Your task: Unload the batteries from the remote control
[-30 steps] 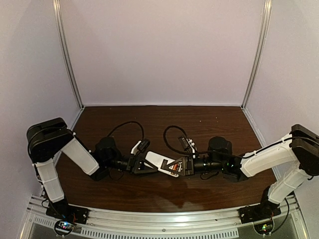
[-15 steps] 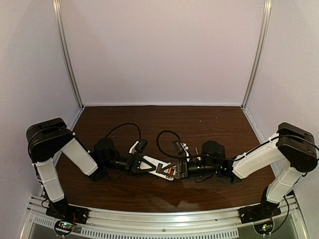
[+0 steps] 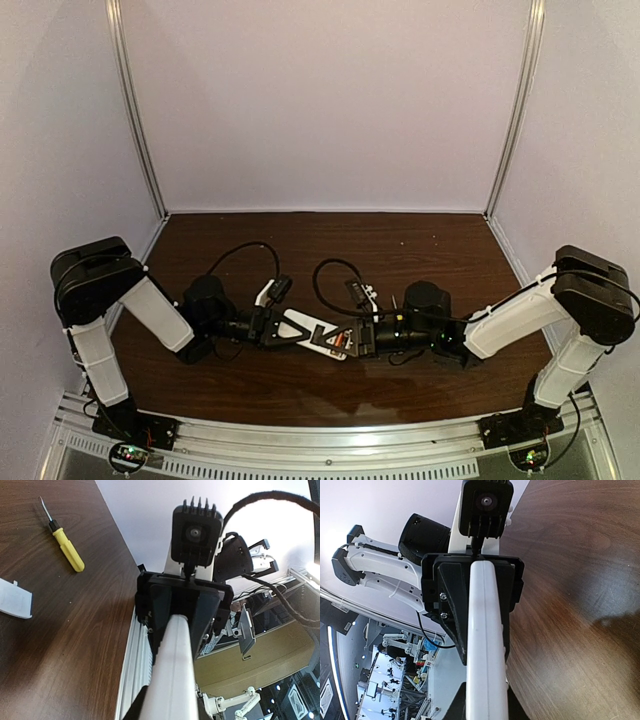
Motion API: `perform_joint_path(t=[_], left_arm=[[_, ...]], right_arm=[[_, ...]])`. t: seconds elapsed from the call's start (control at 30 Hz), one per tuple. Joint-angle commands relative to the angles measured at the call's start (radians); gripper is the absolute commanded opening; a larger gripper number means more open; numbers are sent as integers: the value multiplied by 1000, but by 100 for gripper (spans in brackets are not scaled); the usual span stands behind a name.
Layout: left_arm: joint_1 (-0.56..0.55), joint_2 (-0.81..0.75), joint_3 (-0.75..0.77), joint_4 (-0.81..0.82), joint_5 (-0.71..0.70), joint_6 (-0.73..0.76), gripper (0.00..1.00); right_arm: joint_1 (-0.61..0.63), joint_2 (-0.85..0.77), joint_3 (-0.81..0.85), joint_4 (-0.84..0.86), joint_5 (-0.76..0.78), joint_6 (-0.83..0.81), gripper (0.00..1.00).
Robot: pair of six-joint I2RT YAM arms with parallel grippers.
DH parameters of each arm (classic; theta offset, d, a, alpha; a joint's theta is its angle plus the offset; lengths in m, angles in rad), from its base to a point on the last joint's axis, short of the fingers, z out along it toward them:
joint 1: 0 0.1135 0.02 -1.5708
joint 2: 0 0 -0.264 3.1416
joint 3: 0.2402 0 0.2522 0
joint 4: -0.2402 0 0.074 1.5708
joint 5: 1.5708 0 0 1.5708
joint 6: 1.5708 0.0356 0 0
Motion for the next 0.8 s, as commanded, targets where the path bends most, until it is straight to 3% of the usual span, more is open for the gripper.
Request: perform_joint_path(t=[0.0,0.1,0.27,0.43,0.77], left_arm=[[10,-10,-10,296,-32,-18,0],[15,-10,-15,293,-36,-19,0],[21,-10,-18,277,-40,-15,0],[22,-11,-16,268,-42,-4,0],[24,-10,-13,241,-63,33,0]], right_arm=[[10,-1,41,-68,32,-58,35],[8,-37,57,-172,70,-107,58],[2,-121,75,-356,147,-184,77],[-4,-232,96,-617,294,-257,85],[-3,-442,91,-964,547,-331,87]])
